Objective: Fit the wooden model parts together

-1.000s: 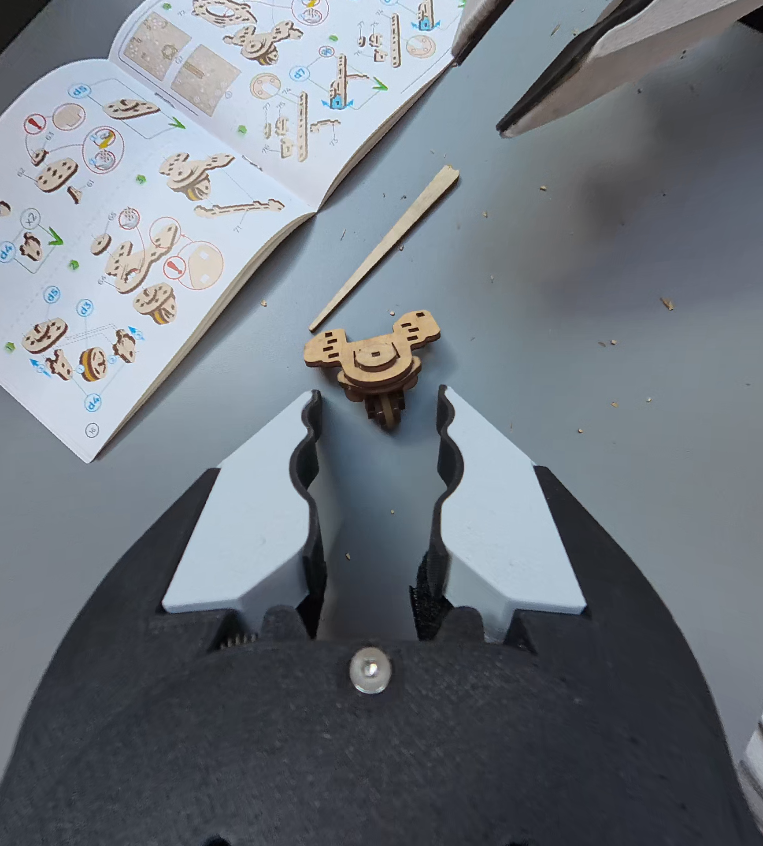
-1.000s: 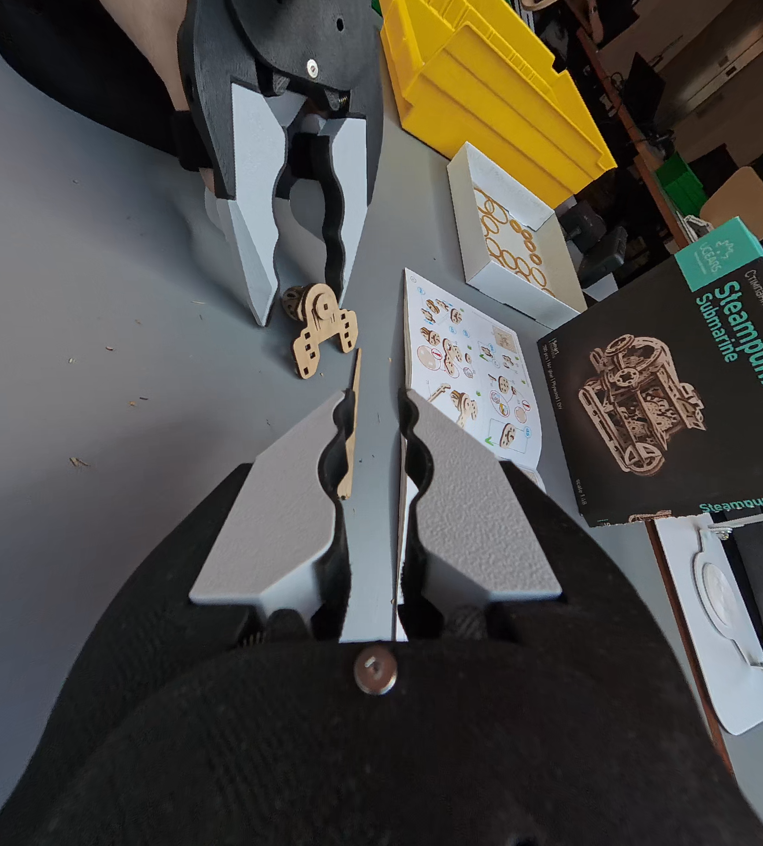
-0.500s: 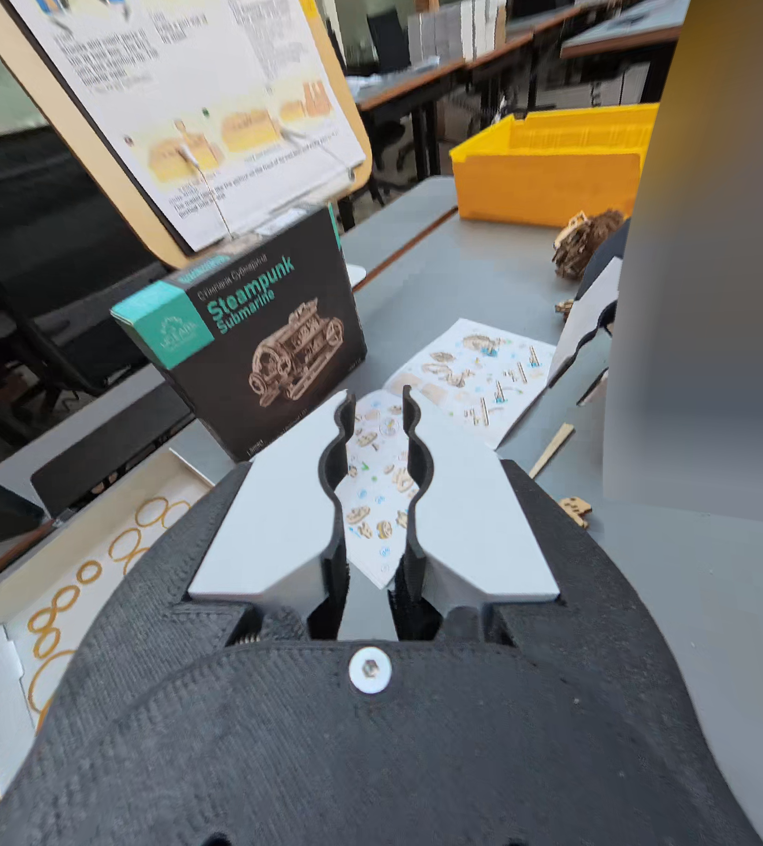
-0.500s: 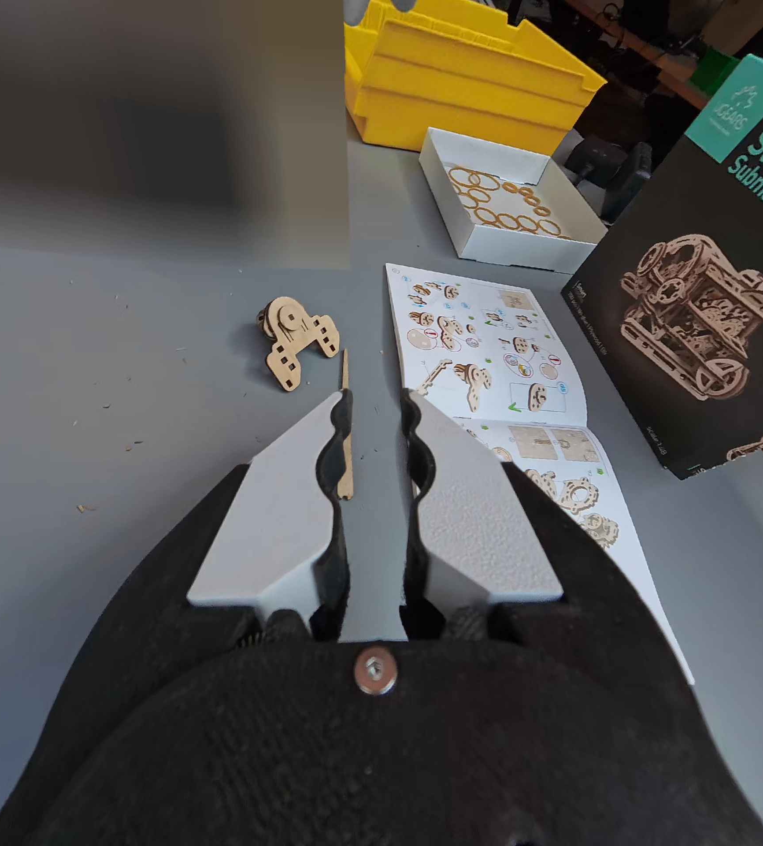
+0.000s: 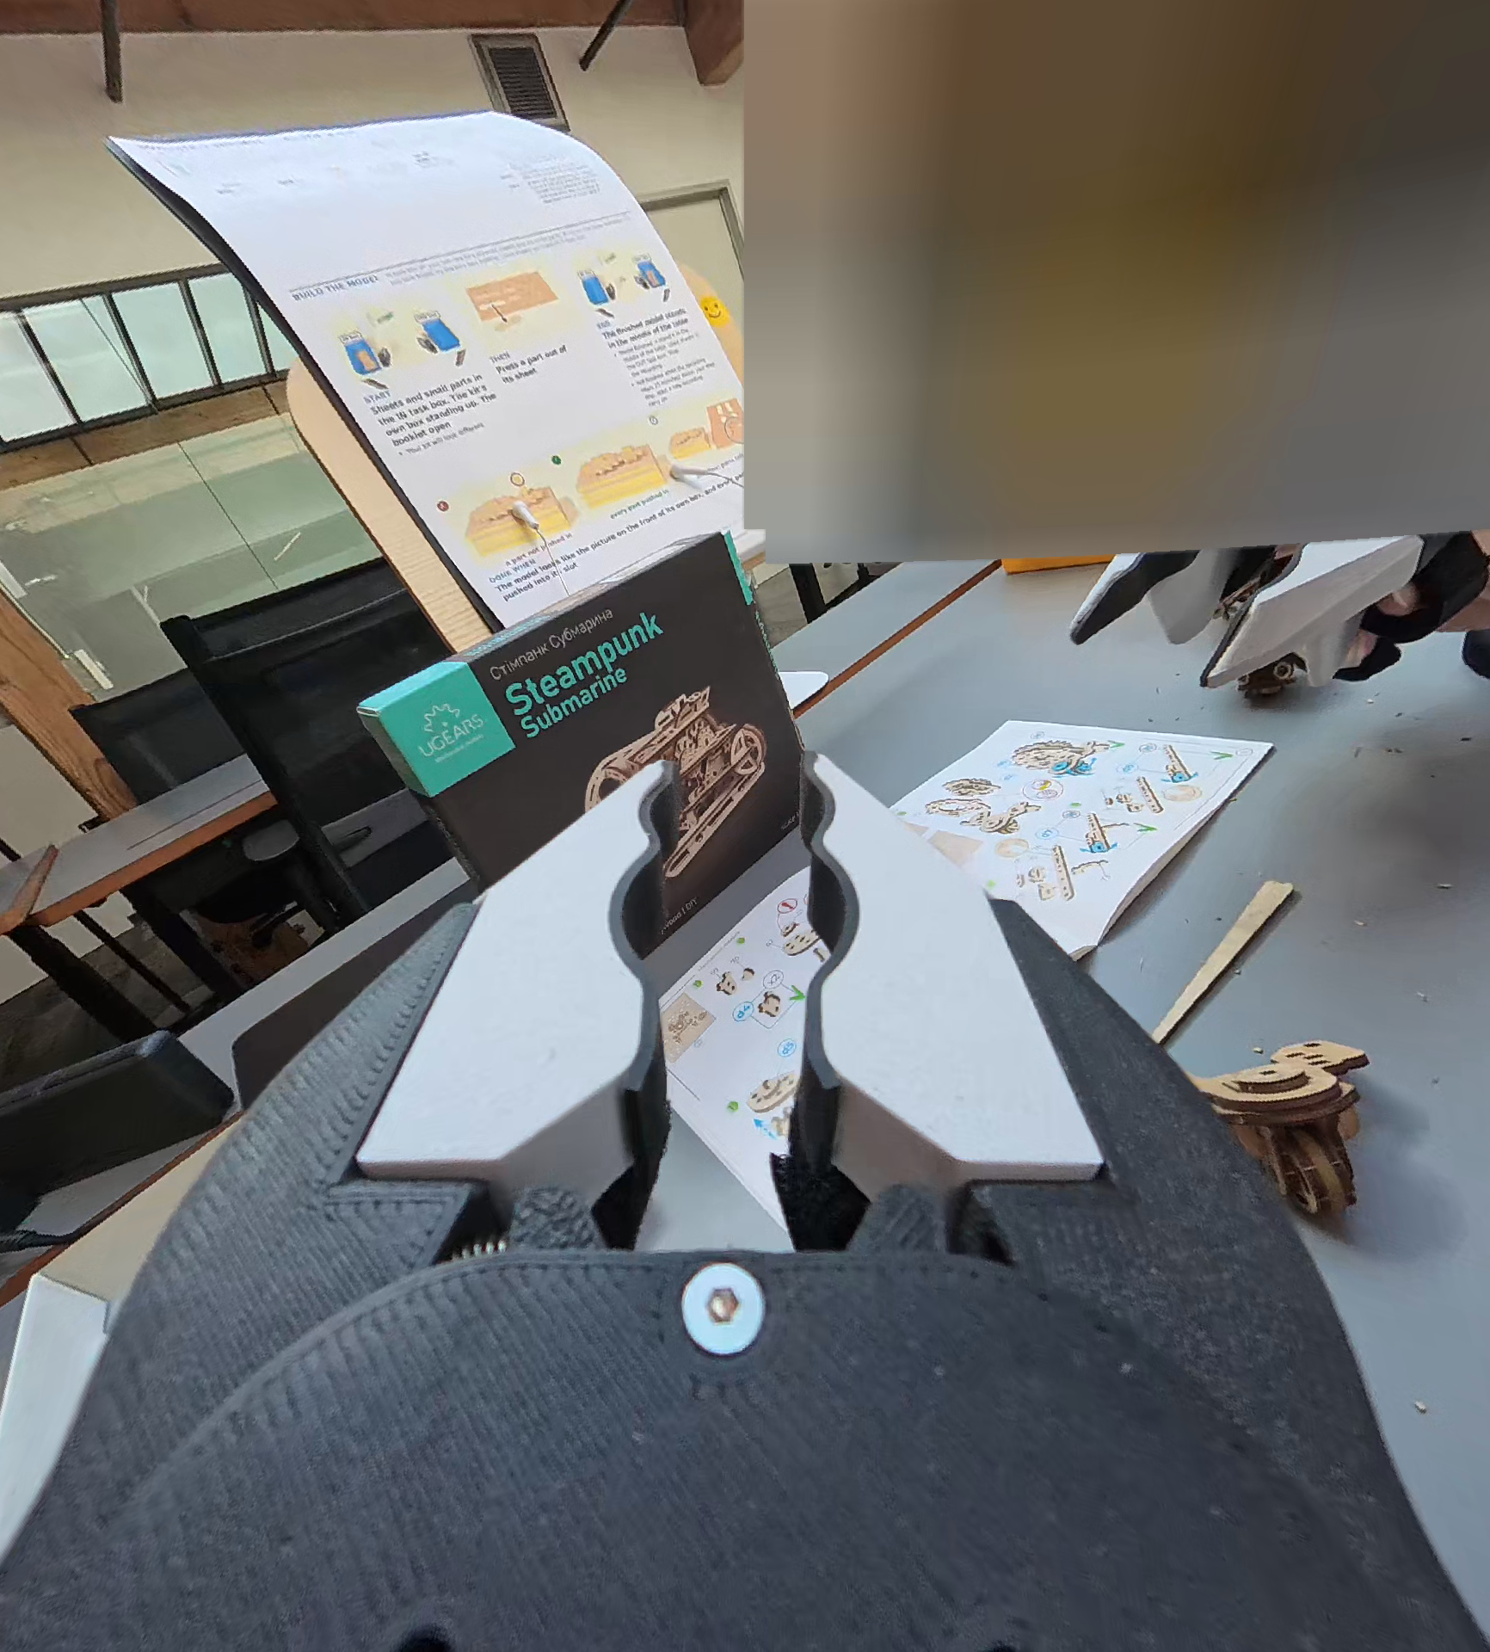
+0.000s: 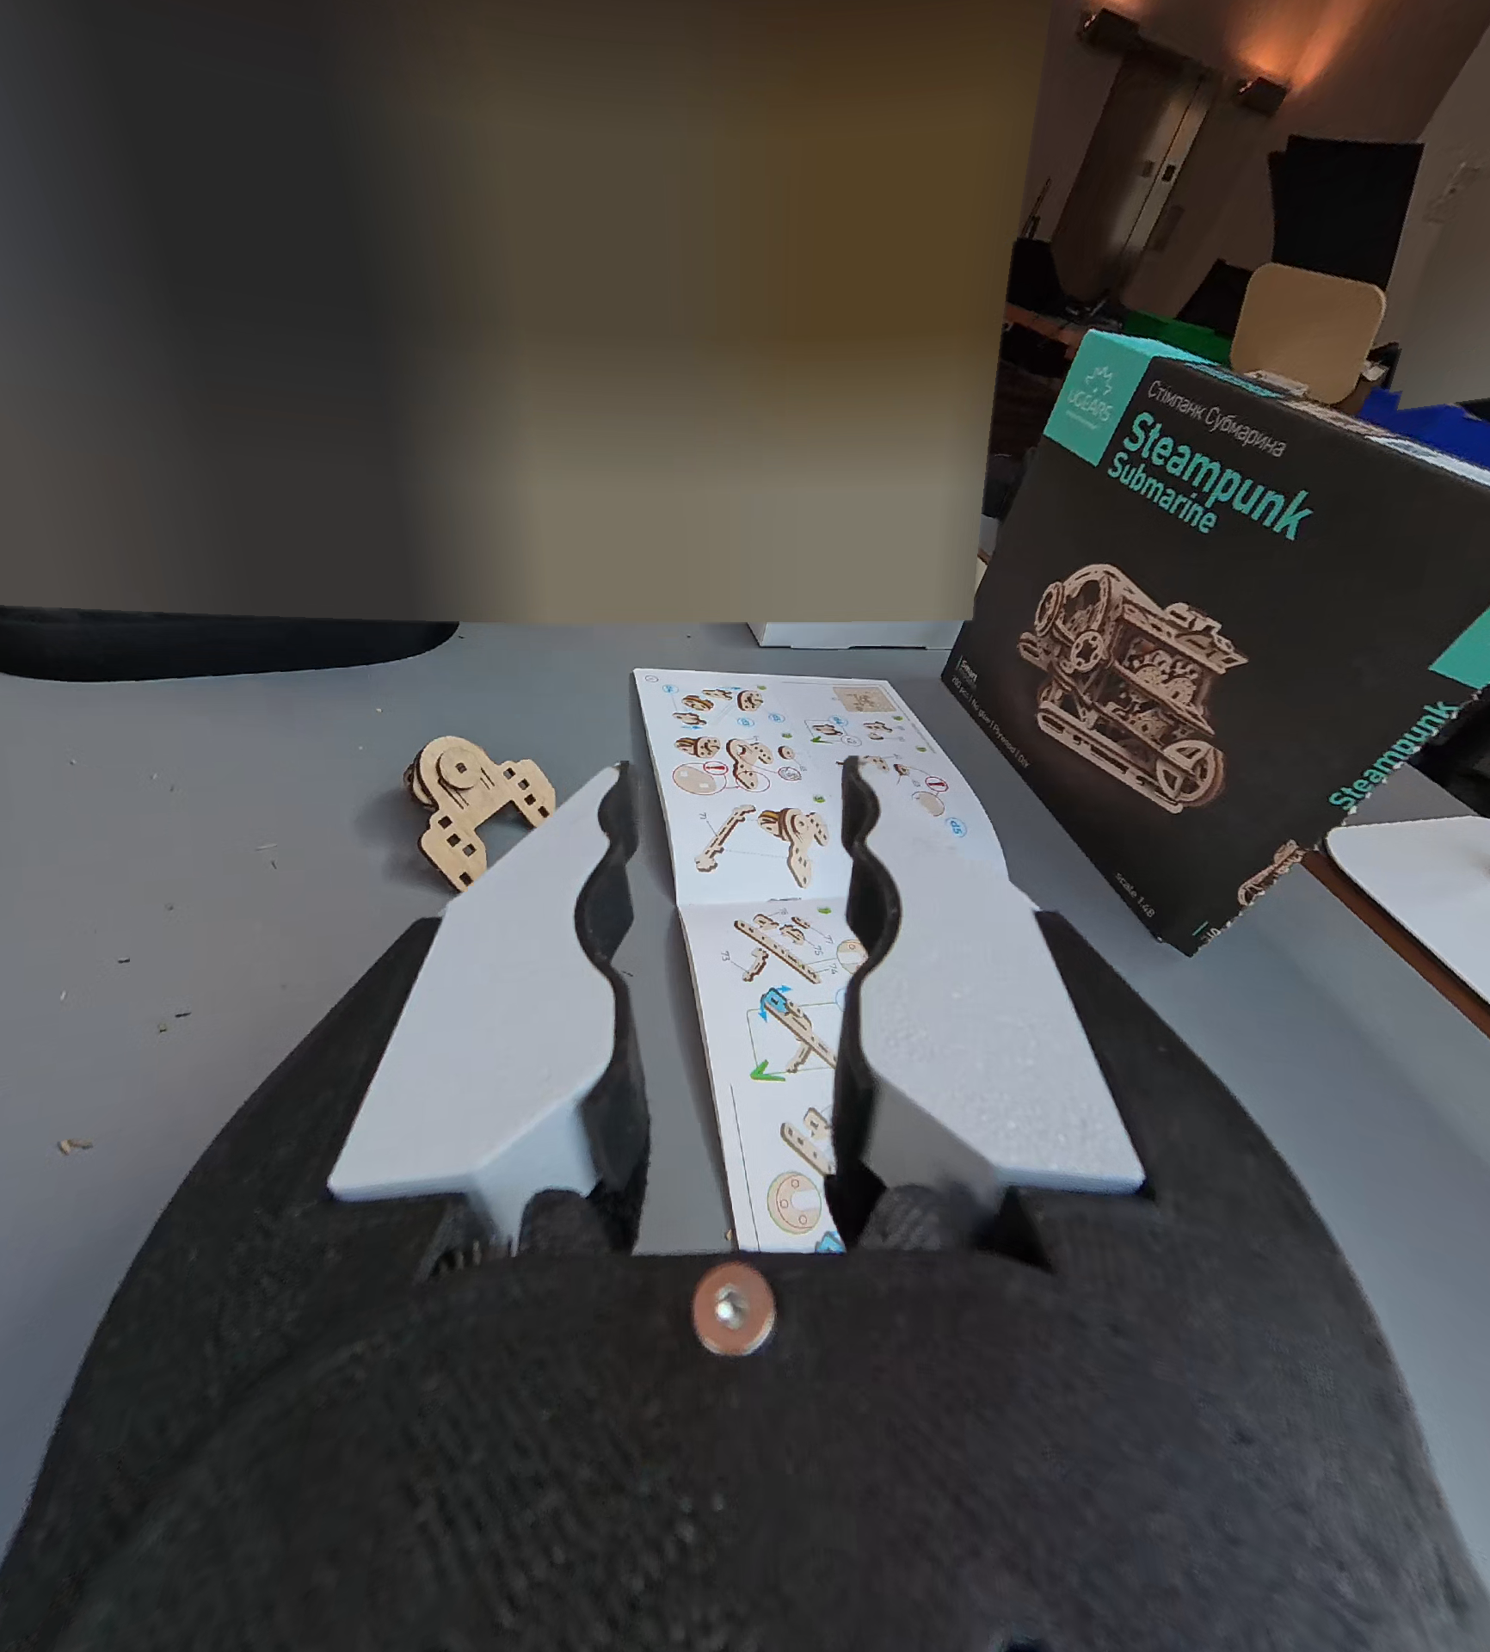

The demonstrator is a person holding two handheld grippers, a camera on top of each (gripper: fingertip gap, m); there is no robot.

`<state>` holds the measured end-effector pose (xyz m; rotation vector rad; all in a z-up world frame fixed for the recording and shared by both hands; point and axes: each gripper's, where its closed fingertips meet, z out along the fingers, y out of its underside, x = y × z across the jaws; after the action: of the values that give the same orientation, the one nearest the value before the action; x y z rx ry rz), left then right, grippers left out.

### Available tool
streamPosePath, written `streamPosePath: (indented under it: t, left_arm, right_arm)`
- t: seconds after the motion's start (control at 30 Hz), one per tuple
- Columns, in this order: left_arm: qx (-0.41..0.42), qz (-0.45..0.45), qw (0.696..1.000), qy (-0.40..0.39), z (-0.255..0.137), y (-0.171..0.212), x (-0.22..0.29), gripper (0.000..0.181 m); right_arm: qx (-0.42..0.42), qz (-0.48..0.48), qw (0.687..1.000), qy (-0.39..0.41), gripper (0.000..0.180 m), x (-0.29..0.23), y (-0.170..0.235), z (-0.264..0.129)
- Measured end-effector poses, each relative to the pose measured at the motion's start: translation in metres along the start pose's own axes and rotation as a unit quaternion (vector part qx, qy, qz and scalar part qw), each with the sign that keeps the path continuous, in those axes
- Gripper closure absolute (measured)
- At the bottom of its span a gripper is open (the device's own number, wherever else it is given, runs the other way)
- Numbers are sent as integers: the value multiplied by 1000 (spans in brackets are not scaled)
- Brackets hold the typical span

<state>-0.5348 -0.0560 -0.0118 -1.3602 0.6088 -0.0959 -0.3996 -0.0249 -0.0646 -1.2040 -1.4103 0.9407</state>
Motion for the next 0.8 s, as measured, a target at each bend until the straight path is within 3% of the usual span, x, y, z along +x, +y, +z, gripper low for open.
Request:
streamPosePath:
  t: [0.23,0.43,0.8]
  left_arm:
    - [1,-11,1000,-6,0,-3,0,161]
    - [-6,-37,999,8,4,4,3,161]
    - [14,-111,994,-1,3,8,-14,163]
  right_arm:
    - [21,9,999,-31,141,-12,-5,-4]
    - [24,-33,999,-1,137,-8,-5,-7]
    - [27,54,998,-26,127,-13,-6,-6]
